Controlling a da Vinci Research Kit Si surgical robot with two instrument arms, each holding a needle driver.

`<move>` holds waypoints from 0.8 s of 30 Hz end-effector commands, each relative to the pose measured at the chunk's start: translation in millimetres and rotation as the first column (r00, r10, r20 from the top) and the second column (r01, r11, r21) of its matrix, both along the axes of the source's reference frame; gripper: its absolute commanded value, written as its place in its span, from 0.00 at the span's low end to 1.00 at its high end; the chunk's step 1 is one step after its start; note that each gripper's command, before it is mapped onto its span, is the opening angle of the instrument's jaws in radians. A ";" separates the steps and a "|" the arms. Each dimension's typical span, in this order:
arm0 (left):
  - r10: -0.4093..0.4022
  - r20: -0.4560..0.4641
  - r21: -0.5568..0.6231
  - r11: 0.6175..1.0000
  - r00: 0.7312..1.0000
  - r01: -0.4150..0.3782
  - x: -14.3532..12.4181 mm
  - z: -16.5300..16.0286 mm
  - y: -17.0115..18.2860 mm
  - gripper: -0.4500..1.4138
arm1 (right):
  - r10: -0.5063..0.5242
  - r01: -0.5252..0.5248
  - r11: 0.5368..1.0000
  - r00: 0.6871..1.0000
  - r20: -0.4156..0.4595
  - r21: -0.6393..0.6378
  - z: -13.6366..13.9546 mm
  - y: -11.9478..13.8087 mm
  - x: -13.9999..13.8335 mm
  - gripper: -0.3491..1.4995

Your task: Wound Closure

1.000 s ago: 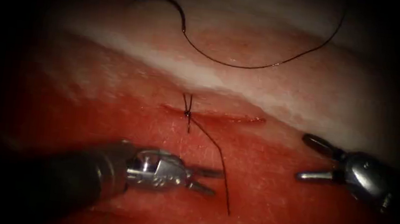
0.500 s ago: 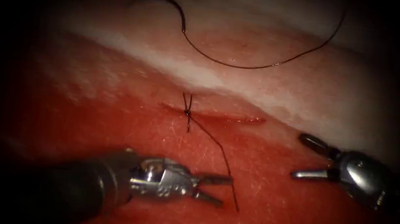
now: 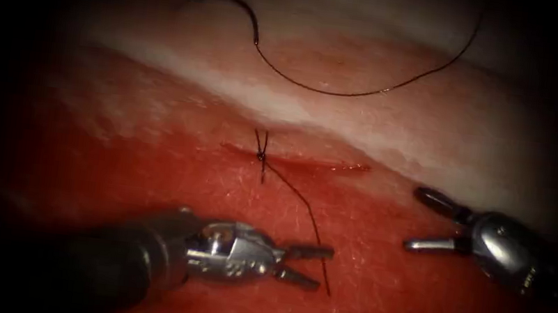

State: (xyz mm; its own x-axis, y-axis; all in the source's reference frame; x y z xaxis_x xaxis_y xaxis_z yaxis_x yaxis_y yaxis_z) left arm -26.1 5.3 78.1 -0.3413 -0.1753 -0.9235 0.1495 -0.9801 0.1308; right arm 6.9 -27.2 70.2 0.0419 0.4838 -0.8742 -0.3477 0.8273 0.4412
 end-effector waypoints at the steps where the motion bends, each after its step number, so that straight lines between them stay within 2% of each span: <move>1: 0.000 0.000 0.000 1.000 1.000 0.000 -0.6 0.7 0.2 0.34 | -0.001 0.001 1.000 1.000 -0.002 0.001 0.7 -0.3 0.7 0.99; 8: 0.013 0.003 -0.010 1.000 1.000 -0.013 -1.3 2.4 0.0 0.32 | -0.007 0.007 1.000 1.000 -0.007 -0.001 0.7 -0.3 1.4 0.99; 17: 0.026 0.017 -0.009 1.000 1.000 -0.026 -1.9 1.5 -0.3 0.28 | -0.009 0.009 1.000 1.000 -0.006 0.000 0.7 -0.3 1.7 0.99; 18: 0.027 0.018 -0.009 1.000 0.999 -0.027 -1.9 1.4 -0.3 0.24 | -0.009 0.009 1.000 1.000 -0.006 -0.001 0.8 -0.3 1.7 0.99; 21: 0.031 0.022 -0.008 0.999 0.999 -0.031 -1.9 1.1 -0.5 0.00 | -0.009 0.009 1.000 1.000 -0.006 -0.001 0.8 -0.3 1.7 0.99; 22: 0.045 0.046 -0.006 0.999 0.998 -0.045 -1.8 1.0 -0.8 0.00 | -0.008 0.008 1.000 1.000 -0.006 -0.001 0.8 -0.3 1.8 0.99; 24: 0.020 0.072 0.028 0.999 0.997 -0.022 -1.5 0.9 -0.5 0.00 | -0.033 0.033 0.999 0.999 -0.019 -0.002 0.8 -0.4 2.0 0.96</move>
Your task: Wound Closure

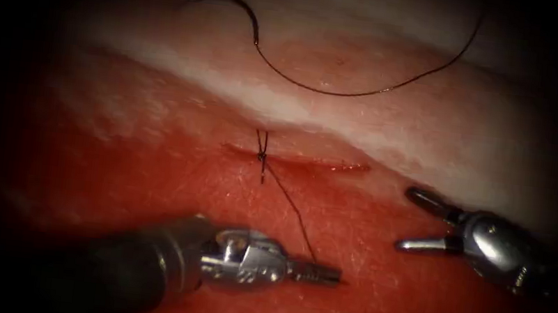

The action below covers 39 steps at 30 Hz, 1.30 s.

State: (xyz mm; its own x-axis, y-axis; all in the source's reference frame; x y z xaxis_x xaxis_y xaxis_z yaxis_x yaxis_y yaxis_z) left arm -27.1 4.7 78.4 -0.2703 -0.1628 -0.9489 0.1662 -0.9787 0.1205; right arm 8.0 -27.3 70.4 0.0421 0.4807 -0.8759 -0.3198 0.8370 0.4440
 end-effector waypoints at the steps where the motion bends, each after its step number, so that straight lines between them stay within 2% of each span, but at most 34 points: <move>1: -0.013 0.012 0.019 1.000 1.000 0.013 -0.2 0.5 0.4 0.00 | -0.020 0.020 1.000 1.000 -0.003 0.002 0.6 -0.4 1.0 0.94; 6: -0.070 0.055 0.055 0.996 0.996 0.067 2.2 -1.2 2.5 0.00 | -0.023 0.023 1.000 1.000 -0.004 0.003 1.0 0.0 2.2 0.96; 9: -0.100 0.080 0.080 0.992 0.992 0.093 4.0 -2.5 4.1 0.00 | -0.074 0.074 0.997 0.997 -0.011 0.010 1.3 0.2 3.6 0.97; 15: -0.114 0.092 0.106 0.989 0.989 0.104 7.9 -5.2 6.4 0.00 | -0.172 0.170 0.977 0.985 -0.006 -0.128 2.1 1.0 8.2 0.99; 20: -0.120 0.090 0.112 0.988 0.989 0.110 9.7 -6.6 6.6 0.00 | -0.225 0.222 0.951 0.974 0.014 -0.215 2.3 1.4 10.6 0.99; 30: -0.128 0.085 0.124 0.985 0.988 0.117 10.5 -8.8 6.5 0.00 | -0.228 0.228 0.922 0.973 0.039 -0.312 3.2 2.2 14.8 0.99; 39: -0.129 0.083 0.122 0.985 0.988 0.119 10.4 -8.9 6.3 0.00 | -0.243 0.240 0.908 0.969 0.035 -0.344 5.4 2.4 17.9 0.99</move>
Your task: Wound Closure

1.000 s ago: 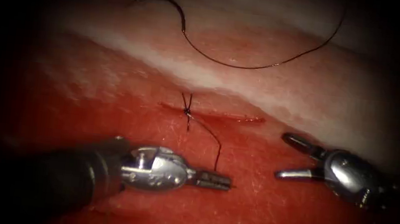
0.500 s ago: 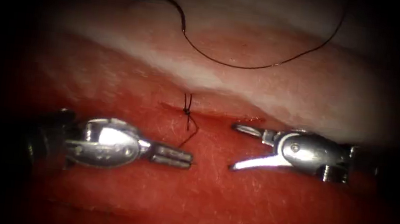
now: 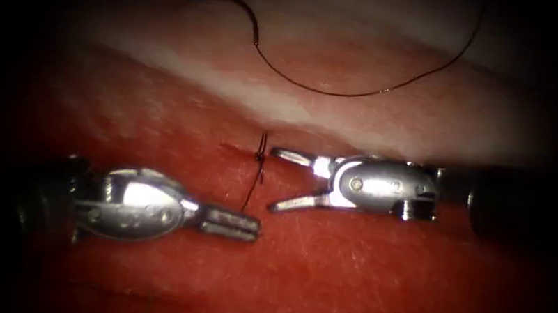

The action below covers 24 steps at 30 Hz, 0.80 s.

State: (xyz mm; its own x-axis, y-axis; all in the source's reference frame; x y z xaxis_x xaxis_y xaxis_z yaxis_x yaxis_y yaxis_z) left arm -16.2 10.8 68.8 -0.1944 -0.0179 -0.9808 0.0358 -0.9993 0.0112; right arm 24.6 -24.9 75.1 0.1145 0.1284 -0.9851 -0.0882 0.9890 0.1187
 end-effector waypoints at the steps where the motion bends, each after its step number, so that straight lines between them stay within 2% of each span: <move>1: 0.000 0.000 -0.002 1.000 1.000 0.000 -0.5 0.7 0.2 0.00 | -0.003 0.003 1.000 1.000 -0.002 -0.004 1.1 -0.1 1.7 0.99; 10: 0.000 0.000 -0.003 1.000 1.000 0.000 -0.6 0.8 0.1 0.00 | -0.014 0.013 0.999 1.000 -0.020 -0.038 2.3 0.5 5.0 0.99; 18: -0.002 -0.002 -0.003 1.000 1.000 0.002 -1.0 0.9 0.2 0.00 | -0.062 0.058 0.991 0.998 -0.032 -0.118 3.0 0.2 6.2 0.99; 24: -0.003 -0.001 -0.004 1.000 1.000 0.003 -1.3 1.0 0.2 0.00 | -0.062 0.058 0.991 0.998 -0.028 -0.120 3.2 0.1 6.9 0.99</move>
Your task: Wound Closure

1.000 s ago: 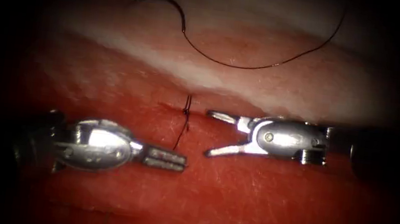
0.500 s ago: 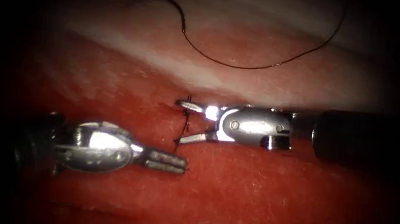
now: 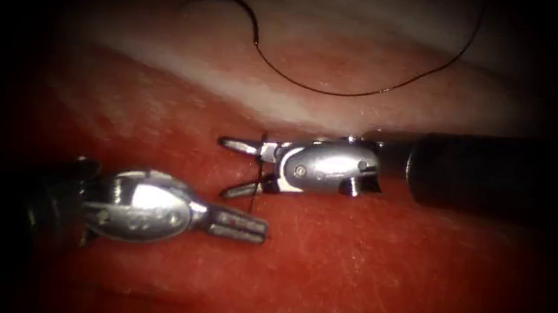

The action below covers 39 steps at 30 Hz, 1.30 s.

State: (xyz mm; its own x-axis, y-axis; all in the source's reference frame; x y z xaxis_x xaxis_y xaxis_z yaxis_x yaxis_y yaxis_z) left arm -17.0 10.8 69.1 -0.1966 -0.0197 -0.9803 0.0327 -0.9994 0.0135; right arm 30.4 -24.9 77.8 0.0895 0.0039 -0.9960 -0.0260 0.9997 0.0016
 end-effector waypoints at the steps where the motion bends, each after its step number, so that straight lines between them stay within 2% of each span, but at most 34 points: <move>1: 0.000 0.000 -0.002 1.000 1.000 0.000 -0.5 0.7 0.1 0.00 | 0.002 -0.002 1.000 1.000 -0.002 -0.002 0.5 0.0 1.4 0.99; 11: 0.002 0.002 -0.002 1.000 1.000 -0.002 -0.6 0.8 0.1 0.00 | -0.003 0.003 1.000 1.000 -0.007 -0.008 0.1 -0.8 2.4 0.99; 14: 0.002 0.002 -0.003 1.000 1.000 -0.002 -0.6 0.8 0.0 0.00 | -0.006 0.006 1.000 1.000 -0.009 -0.009 0.1 -1.0 2.3 0.95; 15: 0.002 0.002 -0.004 1.000 1.000 -0.002 -0.6 0.8 -0.1 0.00 | -0.045 0.045 0.999 0.999 0.006 -0.001 0.2 -1.4 2.0 0.66; 16: 0.002 0.001 -0.004 1.000 1.000 -0.002 -0.6 0.8 -0.2 0.00 | -0.071 0.071 0.997 0.997 0.017 0.002 0.3 -1.4 1.8 0.30; 17: 0.002 0.000 -0.006 1.000 1.000 -0.002 -0.6 0.8 -0.4 0.00 | -0.123 0.124 0.992 0.991 0.052 -0.015 0.7 -1.6 1.9 0.00; 23: 0.002 -0.001 -0.006 1.000 1.000 -0.002 -0.6 0.6 -0.6 0.00 | -0.108 0.110 0.994 0.992 0.070 -0.017 1.1 -1.6 1.9 0.00; 29: 0.009 0.005 -0.004 1.000 1.000 -0.009 0.6 0.3 -0.6 0.00 | -0.136 0.137 0.990 0.989 0.051 -0.023 0.2 -2.4 1.3 0.00; 30: 0.012 0.008 -0.002 1.000 1.000 -0.012 1.1 0.2 -0.5 0.00 | -0.136 0.137 0.990 0.990 0.044 -0.025 -0.1 -2.5 1.0 0.13; 31: 0.014 0.008 -0.001 1.000 1.000 -0.014 1.7 0.1 -0.4 0.00 | -0.132 0.132 0.991 0.991 0.029 -0.003 -0.6 -2.8 0.6 0.40; 32: 0.007 -0.005 0.001 1.000 1.000 -0.007 3.2 0.1 0.0 0.00 | -0.090 0.090 0.996 0.996 0.016 0.008 -1.3 -3.2 -0.3 0.79; 33: 0.003 -0.011 0.002 1.000 1.000 -0.003 4.0 0.2 0.2 0.00 | -0.052 0.052 0.999 0.999 0.015 0.017 -1.9 -3.3 -0.9 0.90; 35: -0.007 -0.023 0.004 1.000 1.000 0.007 5.6 0.5 0.8 0.00 | -0.005 0.005 1.000 1.000 0.011 0.029 -2.8 -3.4 -2.2 0.98; 37: -0.032 -0.040 0.008 0.999 0.999 0.032 7.6 1.2 1.9 0.00 | 0.027 -0.027 0.998 1.000 -0.003 0.051 -3.8 -3.5 -4.3 0.98; 38: -0.062 -0.065 0.012 0.998 0.996 0.063 9.6 2.0 3.1 0.00 | 0.046 -0.045 0.997 0.999 -0.010 0.064 -4.9 -3.7 -6.9 0.98; 39: -0.075 -0.072 0.017 0.997 0.995 0.077 10.8 2.6 3.8 0.00 | 0.055 -0.054 0.996 0.998 -0.014 0.067 -5.3 -3.7 -8.1 0.98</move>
